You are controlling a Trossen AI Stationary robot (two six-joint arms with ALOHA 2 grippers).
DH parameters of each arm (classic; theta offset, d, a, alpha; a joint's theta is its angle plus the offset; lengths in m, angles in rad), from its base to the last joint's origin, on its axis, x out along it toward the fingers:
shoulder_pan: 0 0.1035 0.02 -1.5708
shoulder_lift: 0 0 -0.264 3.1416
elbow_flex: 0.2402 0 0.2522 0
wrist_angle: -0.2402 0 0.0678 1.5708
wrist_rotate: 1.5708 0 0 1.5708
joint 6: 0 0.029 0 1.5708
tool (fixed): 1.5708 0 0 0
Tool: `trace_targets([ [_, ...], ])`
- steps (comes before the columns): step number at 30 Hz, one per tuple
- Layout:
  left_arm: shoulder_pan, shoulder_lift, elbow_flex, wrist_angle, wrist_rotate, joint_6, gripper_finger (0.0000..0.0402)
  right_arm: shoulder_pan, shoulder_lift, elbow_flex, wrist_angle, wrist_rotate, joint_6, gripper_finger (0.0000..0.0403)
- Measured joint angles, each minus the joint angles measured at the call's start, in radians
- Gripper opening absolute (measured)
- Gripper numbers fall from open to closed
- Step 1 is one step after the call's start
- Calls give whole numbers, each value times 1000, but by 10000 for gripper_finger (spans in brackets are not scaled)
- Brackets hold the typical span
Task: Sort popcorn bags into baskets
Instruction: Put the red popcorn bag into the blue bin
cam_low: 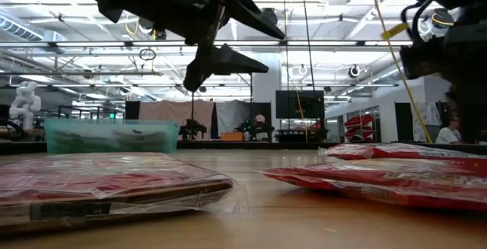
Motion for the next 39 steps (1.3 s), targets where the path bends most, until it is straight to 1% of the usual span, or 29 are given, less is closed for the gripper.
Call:
trace_targets([
  [4, -2, 0, 0, -11, 2, 19, 224, 1, -3, -13, 3, -1, 179, 225],
  [6, -1, 0, 0, -19, 1, 23, 226, 0, -4, -29, 10, -3, 279, 230],
  [9, -1, 0, 0, -42, 1, 38, 226, -1, -3, -65, 46, -30, 384, 231],
  [11, 1, 0, 0, -62, 1, 52, 221, -2, -3, -90, 80, -54, 428, 231],
  [13, 1, 0, 0, -72, 1, 72, 214, -2, -4, -111, 117, -56, 457, 231],
  [17, 1, 0, 0, -73, 1, 91, 197, -3, -8, -160, 223, -75, 470, 230],
  [20, 1, 0, 0, -73, 1, 90, 183, -3, -11, -184, 299, -81, 509, 222],
  [23, 1, 0, 0, -75, 1, 89, 170, -3, -11, -190, 333, -87, 520, 200],
  [26, 1, 0, 0, -78, 1, 90, 159, -3, -10, -191, 353, -81, 535, 164],
  [30, 1, 0, 0, -82, 1, 108, 147, -3, -10, -203, 376, -32, 533, 89],
  [33, 1, 0, 0, -86, 0, 113, 140, -9, -10, -237, 467, -10, 516, 21],
  [34, 1, 0, 0, -85, 0, 114, 139, -9, -8, -247, 514, 9, 511, 11],
  [37, 1, 0, 0, -70, 0, 115, 141, -9, -9, -273, 651, 68, 502, 9],
  [39, 1, 0, 0, -68, -4, 115, 150, -9, -9, -279, 728, 107, 465, 3],
])
